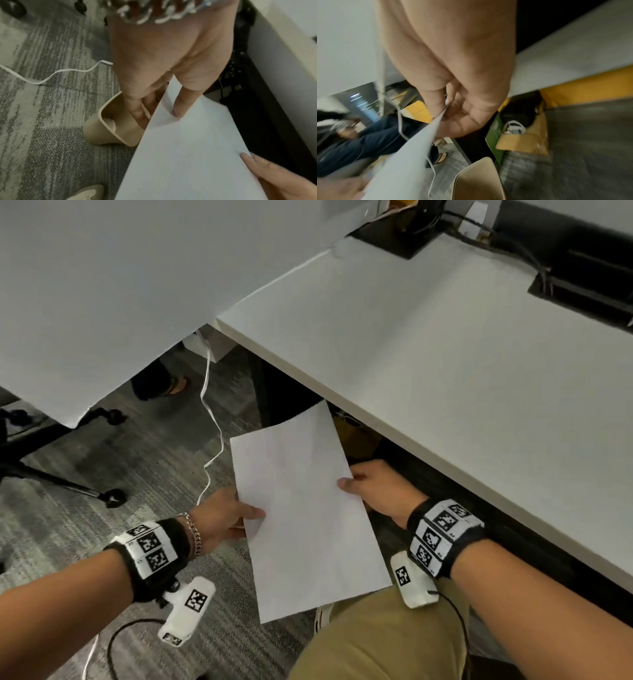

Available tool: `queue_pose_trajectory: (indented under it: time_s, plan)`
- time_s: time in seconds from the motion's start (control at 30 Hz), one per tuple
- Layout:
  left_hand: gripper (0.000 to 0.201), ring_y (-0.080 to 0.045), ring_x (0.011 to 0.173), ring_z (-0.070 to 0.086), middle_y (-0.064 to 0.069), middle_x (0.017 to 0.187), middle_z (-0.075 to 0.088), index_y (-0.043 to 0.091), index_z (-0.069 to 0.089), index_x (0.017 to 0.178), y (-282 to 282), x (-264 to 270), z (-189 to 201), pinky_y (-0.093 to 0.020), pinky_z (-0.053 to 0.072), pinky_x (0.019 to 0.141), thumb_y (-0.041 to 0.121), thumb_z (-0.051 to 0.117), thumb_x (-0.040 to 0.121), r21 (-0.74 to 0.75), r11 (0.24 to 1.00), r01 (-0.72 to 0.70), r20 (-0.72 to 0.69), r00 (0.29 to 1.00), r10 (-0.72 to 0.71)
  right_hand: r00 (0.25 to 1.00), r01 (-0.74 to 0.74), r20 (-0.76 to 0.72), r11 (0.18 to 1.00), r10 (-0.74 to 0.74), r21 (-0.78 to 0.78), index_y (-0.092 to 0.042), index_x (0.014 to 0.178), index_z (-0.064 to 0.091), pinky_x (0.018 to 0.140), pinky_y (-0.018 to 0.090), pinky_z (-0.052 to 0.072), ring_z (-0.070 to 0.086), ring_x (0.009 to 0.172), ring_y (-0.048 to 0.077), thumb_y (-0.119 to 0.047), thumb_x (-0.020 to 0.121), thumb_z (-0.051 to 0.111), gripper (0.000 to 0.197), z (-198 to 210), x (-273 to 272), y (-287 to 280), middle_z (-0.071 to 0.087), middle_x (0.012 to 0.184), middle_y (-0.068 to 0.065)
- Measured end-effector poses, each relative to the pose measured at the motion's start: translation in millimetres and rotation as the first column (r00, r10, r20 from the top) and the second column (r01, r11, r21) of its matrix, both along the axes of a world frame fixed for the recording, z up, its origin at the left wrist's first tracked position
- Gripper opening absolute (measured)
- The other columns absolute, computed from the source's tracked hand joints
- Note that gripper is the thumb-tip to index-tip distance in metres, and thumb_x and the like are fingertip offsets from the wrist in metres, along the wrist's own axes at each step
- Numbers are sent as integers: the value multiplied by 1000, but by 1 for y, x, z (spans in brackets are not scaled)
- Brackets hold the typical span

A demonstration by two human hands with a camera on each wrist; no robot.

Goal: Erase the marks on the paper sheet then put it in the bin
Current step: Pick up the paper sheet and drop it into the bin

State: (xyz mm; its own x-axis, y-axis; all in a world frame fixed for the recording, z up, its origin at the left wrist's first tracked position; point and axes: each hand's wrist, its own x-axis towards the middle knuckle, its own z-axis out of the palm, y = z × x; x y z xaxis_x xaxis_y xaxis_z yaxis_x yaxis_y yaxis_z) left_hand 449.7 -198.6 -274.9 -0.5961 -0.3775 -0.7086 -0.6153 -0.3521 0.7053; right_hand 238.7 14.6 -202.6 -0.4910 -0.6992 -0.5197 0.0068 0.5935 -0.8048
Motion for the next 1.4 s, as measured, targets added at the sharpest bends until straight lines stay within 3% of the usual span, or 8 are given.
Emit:
queue_pose_trajectory:
  time_s: [0.1,0.3,0.57,0.77,0.97,1.07,1.27,1.4]
  plan:
    - [39,-34,107,75,-11,114,78,3,66,126,-6,18,10,-48,60,94,-4,76,89,-52,999,16,39,999,-14,979,-142,-143,990,144,26,8,96,64,86,56,58,69,89,43,-47,80,74,58,10,9,-2,70,96,26]
    - [31,-31,102,76,-8,108,80,4,72,115,-5,41,63,-42,61,86,-2,79,85,-290,956,-39,-109,994,8,926,-203,-323,979,193,3,-8,84,72,81,50,61,69,78,28,-48,83,75,41,54,28,14,72,82,9]
    - [48,-31,96,78,-9,104,80,16,66,123,26,6,163,-49,59,93,12,89,81,-520,851,-69,-376,914,-155,950,53,-291,976,-115,-213,-19,102,79,80,39,64,76,82,16,-29,93,74,14,122,28,90,79,96,-7]
    - [73,-25,100,77,-4,107,78,32,48,148,78,-55,206,-55,58,96,25,83,85,-597,801,47,-420,832,-362,895,321,-192,880,-403,-351,2,105,74,87,46,62,73,94,37,-22,95,73,26,154,10,171,75,101,22]
    - [81,-22,88,76,-2,97,75,50,41,150,134,-129,242,-50,60,92,22,85,88,-734,671,100,-402,733,-549,774,533,-127,747,-620,-398,1,107,73,76,38,63,75,85,30,-15,97,69,19,177,-18,244,78,96,17]
    - [74,-19,79,76,-2,94,75,48,45,145,163,-173,251,-40,60,88,21,84,88,-792,599,114,-362,703,-613,705,596,-230,736,-671,-320,-1,108,70,81,48,61,72,81,33,-17,97,70,20,177,-44,273,75,99,24]
    - [23,-20,71,76,-1,80,77,30,68,99,201,-250,254,-44,64,83,13,80,87,-862,415,290,-123,676,-727,628,676,-406,724,-664,-139,-6,123,60,63,30,59,65,69,18,-3,96,61,27,176,-83,302,68,92,11]
    - [15,-18,69,75,1,77,76,24,77,83,214,-281,251,-32,62,79,10,77,84,-882,283,378,43,661,-749,619,686,-523,728,-586,-4,-7,129,48,81,45,63,69,88,30,-5,92,64,40,172,-101,304,64,111,19]
